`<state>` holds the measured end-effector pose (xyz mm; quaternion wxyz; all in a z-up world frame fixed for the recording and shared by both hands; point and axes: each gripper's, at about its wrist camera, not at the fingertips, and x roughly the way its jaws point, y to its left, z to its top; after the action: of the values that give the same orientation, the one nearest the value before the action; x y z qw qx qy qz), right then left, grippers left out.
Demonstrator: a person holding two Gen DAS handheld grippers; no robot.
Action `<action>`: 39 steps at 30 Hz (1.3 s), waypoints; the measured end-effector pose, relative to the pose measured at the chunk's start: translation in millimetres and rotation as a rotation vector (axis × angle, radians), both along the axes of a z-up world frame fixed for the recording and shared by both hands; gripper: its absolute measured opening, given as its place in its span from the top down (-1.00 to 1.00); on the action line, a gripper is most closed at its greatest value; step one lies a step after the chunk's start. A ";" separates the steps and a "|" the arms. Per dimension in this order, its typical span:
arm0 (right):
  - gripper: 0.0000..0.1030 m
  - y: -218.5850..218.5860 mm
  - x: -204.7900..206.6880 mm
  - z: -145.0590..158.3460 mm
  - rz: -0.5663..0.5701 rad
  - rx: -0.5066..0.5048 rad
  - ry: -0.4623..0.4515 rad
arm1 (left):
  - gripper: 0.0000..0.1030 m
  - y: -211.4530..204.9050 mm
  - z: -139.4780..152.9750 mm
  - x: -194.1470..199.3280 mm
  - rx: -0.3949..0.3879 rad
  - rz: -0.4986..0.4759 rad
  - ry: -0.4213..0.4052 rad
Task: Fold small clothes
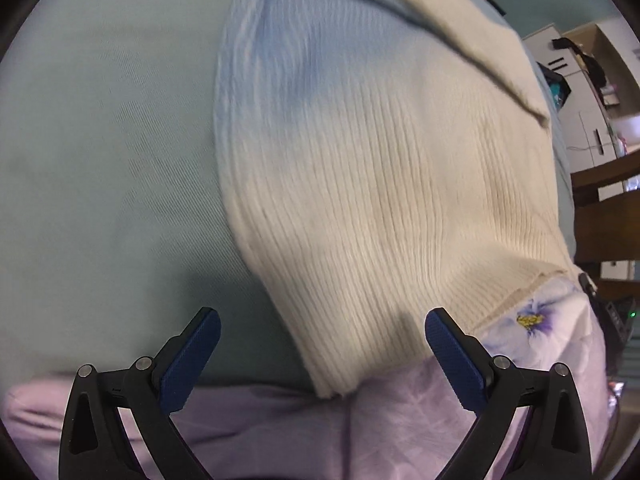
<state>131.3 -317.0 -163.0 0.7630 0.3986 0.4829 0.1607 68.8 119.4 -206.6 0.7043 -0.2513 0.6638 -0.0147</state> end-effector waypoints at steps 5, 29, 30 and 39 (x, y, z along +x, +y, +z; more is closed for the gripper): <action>0.87 13.1 9.9 -3.0 0.007 -0.038 0.012 | -0.82 -12.3 -30.8 -2.5 -0.156 0.026 0.120; 0.92 42.3 -0.8 157.7 -0.076 -0.042 -0.380 | 0.86 41.0 233.3 -14.0 0.073 0.072 -0.585; 0.92 45.6 -3.3 167.9 -0.070 -0.035 -0.403 | 0.86 46.0 242.9 -17.0 0.079 0.070 -0.603; 0.92 47.2 -48.2 227.0 -0.063 0.091 -0.583 | 0.86 92.3 313.1 -69.8 0.005 0.110 -0.773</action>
<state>83.1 -269.8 64.0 0.8554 0.3845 0.2230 0.2661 -1.0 211.7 106.5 0.9028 -0.2606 0.3351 -0.0687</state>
